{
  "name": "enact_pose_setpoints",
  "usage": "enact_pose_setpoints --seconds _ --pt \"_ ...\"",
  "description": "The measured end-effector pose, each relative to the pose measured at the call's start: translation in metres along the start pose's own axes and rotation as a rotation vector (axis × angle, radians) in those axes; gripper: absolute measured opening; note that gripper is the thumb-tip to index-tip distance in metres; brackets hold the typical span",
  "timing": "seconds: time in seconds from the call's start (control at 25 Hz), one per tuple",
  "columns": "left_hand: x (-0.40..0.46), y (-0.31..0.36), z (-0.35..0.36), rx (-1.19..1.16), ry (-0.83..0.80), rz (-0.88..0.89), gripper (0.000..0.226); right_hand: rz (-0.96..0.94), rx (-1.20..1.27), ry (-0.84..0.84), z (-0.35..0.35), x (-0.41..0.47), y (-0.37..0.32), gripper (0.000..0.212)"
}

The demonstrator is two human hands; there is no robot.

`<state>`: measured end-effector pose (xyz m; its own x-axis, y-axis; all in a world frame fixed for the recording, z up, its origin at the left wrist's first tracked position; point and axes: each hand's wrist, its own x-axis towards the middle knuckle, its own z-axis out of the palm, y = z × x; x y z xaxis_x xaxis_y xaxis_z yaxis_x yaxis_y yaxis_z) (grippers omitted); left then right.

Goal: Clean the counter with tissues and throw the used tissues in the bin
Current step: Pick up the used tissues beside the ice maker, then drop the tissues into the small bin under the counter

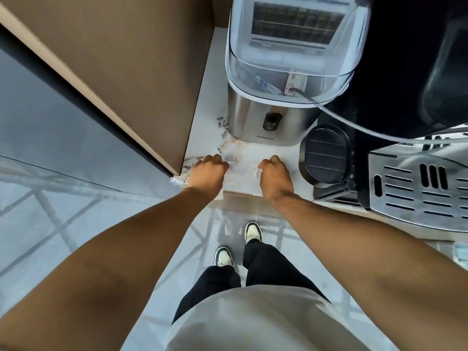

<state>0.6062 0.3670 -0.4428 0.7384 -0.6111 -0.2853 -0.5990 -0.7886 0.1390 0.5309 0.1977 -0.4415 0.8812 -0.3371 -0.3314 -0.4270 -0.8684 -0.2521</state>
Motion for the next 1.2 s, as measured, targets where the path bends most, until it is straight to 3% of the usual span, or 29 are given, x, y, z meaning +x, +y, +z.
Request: enact_pose_setpoints --seconds 0.32,0.56,0.84,1.2 --pt "-0.020 -0.002 -0.011 -0.053 0.048 0.098 0.028 0.066 0.074 0.085 0.000 -0.035 -0.009 0.042" --pt "-0.028 0.031 -0.015 -0.029 0.032 0.212 0.037 0.202 0.130 0.151 -0.006 -0.081 0.014 0.049" --pt "-0.039 0.114 -0.011 0.058 -0.017 0.407 0.035 0.382 0.192 0.264 -0.017 -0.143 0.082 0.044" --pt "-0.068 0.277 0.005 0.150 -0.056 0.603 0.028 0.579 0.262 0.359 -0.025 -0.256 0.217 0.039"
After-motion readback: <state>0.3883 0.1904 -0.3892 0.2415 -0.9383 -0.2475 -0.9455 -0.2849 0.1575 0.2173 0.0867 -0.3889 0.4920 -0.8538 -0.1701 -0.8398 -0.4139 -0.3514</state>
